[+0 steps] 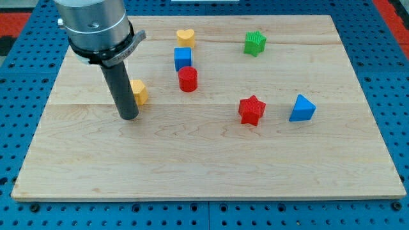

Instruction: Place the yellow hexagon to the left bottom of the yellow heart

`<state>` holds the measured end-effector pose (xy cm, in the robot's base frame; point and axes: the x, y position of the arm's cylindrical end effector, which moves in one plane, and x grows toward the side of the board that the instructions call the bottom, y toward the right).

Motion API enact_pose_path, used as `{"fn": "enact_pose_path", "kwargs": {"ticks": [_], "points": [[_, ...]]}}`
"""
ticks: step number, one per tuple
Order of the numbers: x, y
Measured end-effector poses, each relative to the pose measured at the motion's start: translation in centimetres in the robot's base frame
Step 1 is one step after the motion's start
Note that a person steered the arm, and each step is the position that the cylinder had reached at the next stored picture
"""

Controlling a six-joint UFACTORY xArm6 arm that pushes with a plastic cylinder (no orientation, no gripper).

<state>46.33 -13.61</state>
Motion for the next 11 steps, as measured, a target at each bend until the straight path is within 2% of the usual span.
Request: {"fn": "enact_pose_path", "kwargs": {"ticks": [1,3,4,5,7,8,10,11], "points": [[-0.1,0.9],[3.8,5.3],[3.5,5.3],[1.5,5.2],[-0.5,-0.7],[-5.8,-0.7],[-8.4,3.0],[-11.1,3.0]]}}
